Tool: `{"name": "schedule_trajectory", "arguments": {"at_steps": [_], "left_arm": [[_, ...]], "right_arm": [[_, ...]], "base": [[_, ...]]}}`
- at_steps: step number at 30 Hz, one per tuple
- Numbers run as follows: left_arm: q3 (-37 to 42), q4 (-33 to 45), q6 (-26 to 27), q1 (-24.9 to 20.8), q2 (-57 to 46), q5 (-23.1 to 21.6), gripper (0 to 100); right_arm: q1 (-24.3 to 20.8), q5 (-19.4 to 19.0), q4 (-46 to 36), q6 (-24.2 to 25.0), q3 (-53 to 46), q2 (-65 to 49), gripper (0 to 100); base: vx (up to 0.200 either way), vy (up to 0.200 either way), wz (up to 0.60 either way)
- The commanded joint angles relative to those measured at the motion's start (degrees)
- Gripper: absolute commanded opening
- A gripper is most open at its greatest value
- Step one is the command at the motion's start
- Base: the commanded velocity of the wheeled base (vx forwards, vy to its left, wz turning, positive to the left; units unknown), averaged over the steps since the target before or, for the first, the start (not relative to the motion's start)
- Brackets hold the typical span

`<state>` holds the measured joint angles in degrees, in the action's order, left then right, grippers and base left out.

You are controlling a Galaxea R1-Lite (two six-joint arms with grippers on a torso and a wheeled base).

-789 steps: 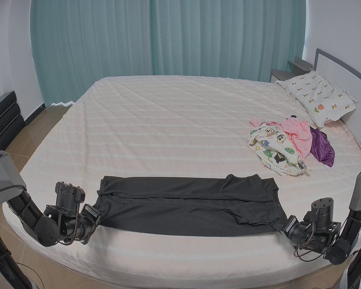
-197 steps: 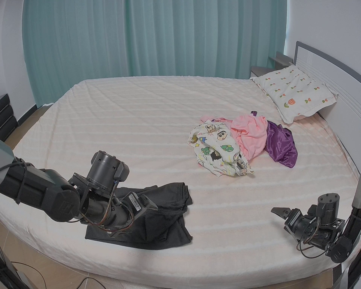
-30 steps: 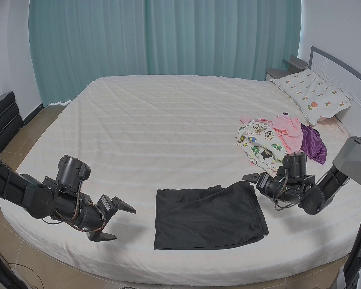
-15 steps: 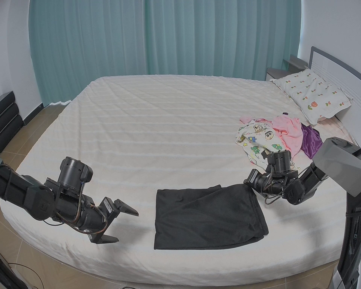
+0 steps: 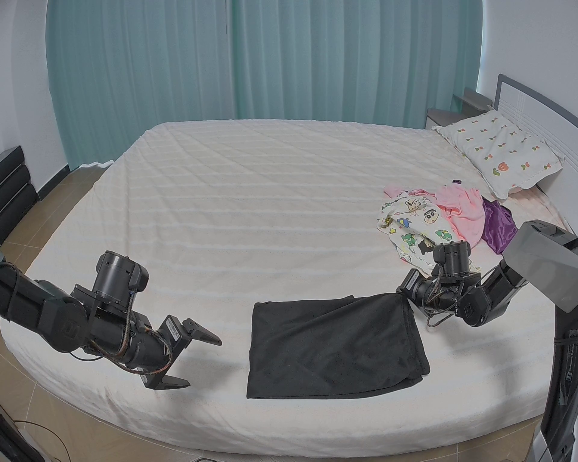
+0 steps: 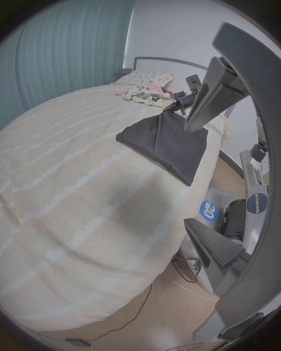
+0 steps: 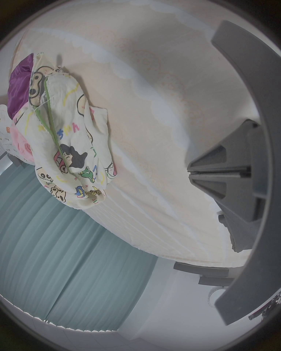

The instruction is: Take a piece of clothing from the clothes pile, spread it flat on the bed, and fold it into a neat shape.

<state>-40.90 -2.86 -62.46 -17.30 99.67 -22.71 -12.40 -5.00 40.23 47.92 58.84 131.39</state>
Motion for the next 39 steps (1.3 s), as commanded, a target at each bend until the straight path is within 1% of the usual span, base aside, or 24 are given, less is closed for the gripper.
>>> {"name": "schedule_trajectory", "arguments": {"at_steps": [1, 2, 3, 6, 11, 15, 18, 19, 20, 23, 24, 26, 34, 39], "left_arm": [[-0.06, -0.04, -0.03, -0.02, 0.17, 0.04, 100], [-0.06, -0.04, -0.03, -0.02, 0.17, 0.04, 100], [-0.06, -0.04, -0.03, -0.02, 0.17, 0.04, 100], [-0.06, -0.04, -0.03, -0.02, 0.26, 0.04, 100], [0.03, -0.04, -0.03, -0.02, 0.26, -0.05, 100], [0.03, -0.04, -0.03, -0.02, 0.26, -0.05, 100], [0.03, -0.04, -0.03, -0.02, 0.26, -0.05, 100], [0.03, -0.04, -0.03, -0.02, 0.26, -0.05, 100], [0.03, -0.04, -0.03, -0.02, 0.26, -0.05, 100], [0.03, -0.04, -0.03, -0.02, 0.26, -0.05, 100], [0.03, -0.04, -0.03, -0.02, 0.26, -0.05, 100], [0.03, -0.04, -0.03, -0.02, 0.26, -0.05, 100], [0.03, -0.04, -0.03, -0.02, 0.17, -0.14, 100], [0.03, -0.04, -0.03, -0.02, 0.17, -0.14, 100]], "right_arm": [[0.01, -0.01, 0.02, 0.07, -0.13, -0.35, 0], [0.09, -0.01, 0.02, 0.07, -0.13, -0.43, 0], [0.18, -0.01, 0.02, 0.07, -0.13, -0.43, 100], [0.53, -0.01, 0.02, 0.15, -0.57, -0.96, 100], [1.24, -0.98, 0.02, -0.02, -4.18, -4.65, 100], [1.24, -3.44, 0.02, -0.90, -8.31, -6.85, 100], [1.15, -7.31, 0.20, -3.71, -12.26, -7.90, 100], [1.15, -7.31, 0.20, -3.71, -12.26, -7.90, 100], [0.97, -9.06, 1.17, -6.35, -14.37, -7.73, 100], [0.62, -10.47, 3.89, -9.43, -17.01, -7.20, 100], [0.62, -10.56, 4.07, -9.51, -17.10, -7.11, 100], [-0.08, -12.05, 6.79, -10.30, -18.68, -6.23, 100], [-2.90, -14.51, 9.43, -10.92, -18.68, -3.77, 100], [-4.21, -15.30, 11.10, -11.97, -18.06, -2.19, 100]], "base": [[0.000, 0.000, 0.00], [0.000, 0.000, 0.00], [0.000, 0.000, 0.00], [0.000, 0.000, 0.00], [0.000, 0.000, 0.00], [0.000, 0.000, 0.00], [0.000, 0.000, 0.00], [0.000, 0.000, 0.00], [0.000, 0.000, 0.00], [0.000, 0.000, 0.00], [0.000, 0.000, 0.00], [0.000, 0.000, 0.00], [0.000, 0.000, 0.00], [0.000, 0.000, 0.00]]}}
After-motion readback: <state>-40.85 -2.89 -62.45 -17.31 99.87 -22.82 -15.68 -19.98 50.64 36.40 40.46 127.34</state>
